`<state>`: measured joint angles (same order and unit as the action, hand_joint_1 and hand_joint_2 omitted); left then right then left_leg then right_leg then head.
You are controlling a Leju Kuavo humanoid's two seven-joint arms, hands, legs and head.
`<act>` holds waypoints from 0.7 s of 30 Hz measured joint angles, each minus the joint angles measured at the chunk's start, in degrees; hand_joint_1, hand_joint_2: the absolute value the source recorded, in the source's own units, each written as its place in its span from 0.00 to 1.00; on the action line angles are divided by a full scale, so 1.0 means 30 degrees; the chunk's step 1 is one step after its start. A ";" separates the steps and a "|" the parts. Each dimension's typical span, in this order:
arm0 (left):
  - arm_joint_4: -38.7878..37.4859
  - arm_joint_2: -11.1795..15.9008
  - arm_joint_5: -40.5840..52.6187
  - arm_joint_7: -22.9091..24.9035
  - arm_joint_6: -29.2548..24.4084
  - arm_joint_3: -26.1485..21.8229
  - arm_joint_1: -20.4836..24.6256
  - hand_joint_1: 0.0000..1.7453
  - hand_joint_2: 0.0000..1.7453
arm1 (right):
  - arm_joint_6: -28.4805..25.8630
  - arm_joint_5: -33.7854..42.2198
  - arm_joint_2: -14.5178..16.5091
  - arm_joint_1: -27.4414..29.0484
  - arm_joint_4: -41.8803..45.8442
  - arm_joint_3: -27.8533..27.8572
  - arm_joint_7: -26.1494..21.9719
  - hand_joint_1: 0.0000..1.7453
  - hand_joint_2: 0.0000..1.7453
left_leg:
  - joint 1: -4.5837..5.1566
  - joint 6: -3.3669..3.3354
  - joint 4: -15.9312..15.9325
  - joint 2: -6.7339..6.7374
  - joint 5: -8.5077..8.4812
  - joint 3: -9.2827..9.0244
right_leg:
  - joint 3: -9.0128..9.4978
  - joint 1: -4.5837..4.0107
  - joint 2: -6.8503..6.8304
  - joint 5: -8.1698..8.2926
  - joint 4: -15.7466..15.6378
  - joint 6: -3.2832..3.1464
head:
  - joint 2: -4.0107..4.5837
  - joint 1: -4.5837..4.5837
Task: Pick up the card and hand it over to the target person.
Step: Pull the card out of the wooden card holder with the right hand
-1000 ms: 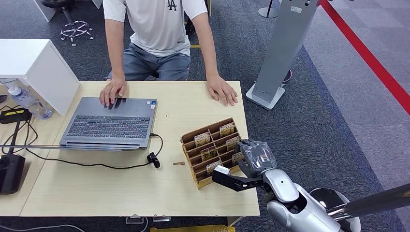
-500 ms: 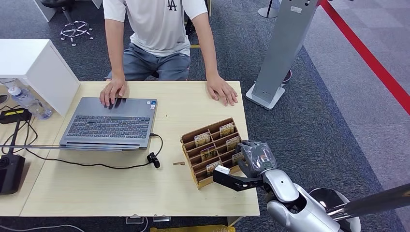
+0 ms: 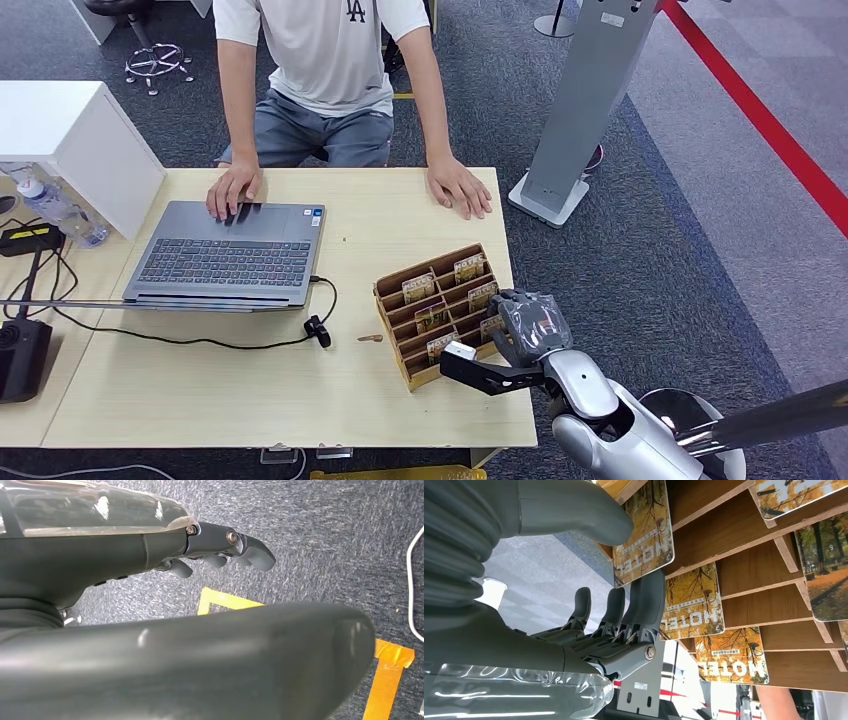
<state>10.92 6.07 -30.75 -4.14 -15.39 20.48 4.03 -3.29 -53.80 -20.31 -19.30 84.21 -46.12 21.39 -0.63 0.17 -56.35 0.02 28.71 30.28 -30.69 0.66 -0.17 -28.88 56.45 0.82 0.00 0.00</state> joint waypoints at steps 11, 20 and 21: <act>-0.0002 -0.0017 -0.0032 0.0025 0.0006 0.0034 0.0001 0.00 0.00 | -0.0070 0.0017 -0.0006 0.0018 -0.0087 0.0025 0.0026 0.80 1.00 | -0.0001 0.0002 0.0000 -0.0001 -0.0003 -0.0002 | 0.0001 -0.0001 -0.0001 0.0002 0.0000 0.0000 | 0.0000 0.0000; -0.0001 -0.0022 -0.0126 0.0021 -0.0038 0.0059 0.0001 0.00 0.00 | -0.0120 0.0084 0.0088 -0.0007 -0.0311 -0.0069 -0.0035 0.84 1.00 | -0.0003 0.0002 0.0003 -0.0002 -0.0001 -0.0009 | 0.0008 -0.0003 -0.0002 0.0001 -0.0005 0.0000 | 0.0000 0.0000; 0.0000 -0.0021 -0.0127 0.0018 -0.0038 0.0063 0.0001 0.00 0.00 | -0.0124 0.0087 0.0093 -0.0007 -0.0320 -0.0070 -0.0038 0.84 1.00 | -0.0004 0.0002 0.0003 -0.0001 0.0000 -0.0010 | 0.0009 -0.0004 -0.0001 0.0001 -0.0006 0.0000 | 0.0000 0.0000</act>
<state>10.92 6.01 -31.13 -4.09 -15.50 20.66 4.03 -3.66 -53.54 -20.03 -19.32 83.25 -46.33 21.28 -0.65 0.18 -56.34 0.02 28.71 30.24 -30.66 0.64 -0.18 -28.88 56.43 0.82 0.00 0.00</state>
